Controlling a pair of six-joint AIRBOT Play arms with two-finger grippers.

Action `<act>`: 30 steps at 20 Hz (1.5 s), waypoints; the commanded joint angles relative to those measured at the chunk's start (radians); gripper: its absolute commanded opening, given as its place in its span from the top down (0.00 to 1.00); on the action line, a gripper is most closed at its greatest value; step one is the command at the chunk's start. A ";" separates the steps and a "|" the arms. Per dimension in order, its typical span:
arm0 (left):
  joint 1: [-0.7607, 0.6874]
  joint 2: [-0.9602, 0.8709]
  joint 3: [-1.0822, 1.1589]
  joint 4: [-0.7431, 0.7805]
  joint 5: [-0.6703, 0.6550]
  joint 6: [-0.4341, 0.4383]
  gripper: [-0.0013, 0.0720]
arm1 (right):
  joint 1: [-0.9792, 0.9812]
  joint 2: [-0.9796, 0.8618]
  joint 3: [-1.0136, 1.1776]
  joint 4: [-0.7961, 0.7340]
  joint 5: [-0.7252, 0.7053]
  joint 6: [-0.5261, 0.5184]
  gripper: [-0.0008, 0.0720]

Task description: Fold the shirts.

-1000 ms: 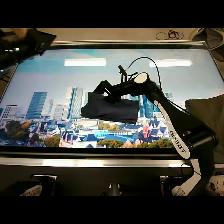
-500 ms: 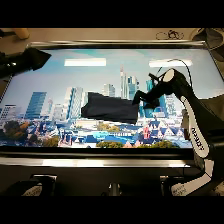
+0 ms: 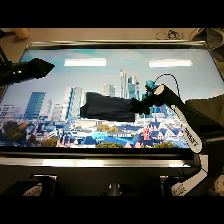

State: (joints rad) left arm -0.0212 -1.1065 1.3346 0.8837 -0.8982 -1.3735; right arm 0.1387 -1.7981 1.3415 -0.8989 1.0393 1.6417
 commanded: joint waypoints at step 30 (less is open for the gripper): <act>0.001 -0.011 -0.002 0.011 0.061 0.065 0.94 | -1.225 0.656 0.389 -0.338 0.718 0.109 0.96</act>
State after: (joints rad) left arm -0.0212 -1.1164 1.3327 0.8951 -0.8371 -1.3148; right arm -1.0492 -1.1671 1.7340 -1.0439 1.6314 1.7580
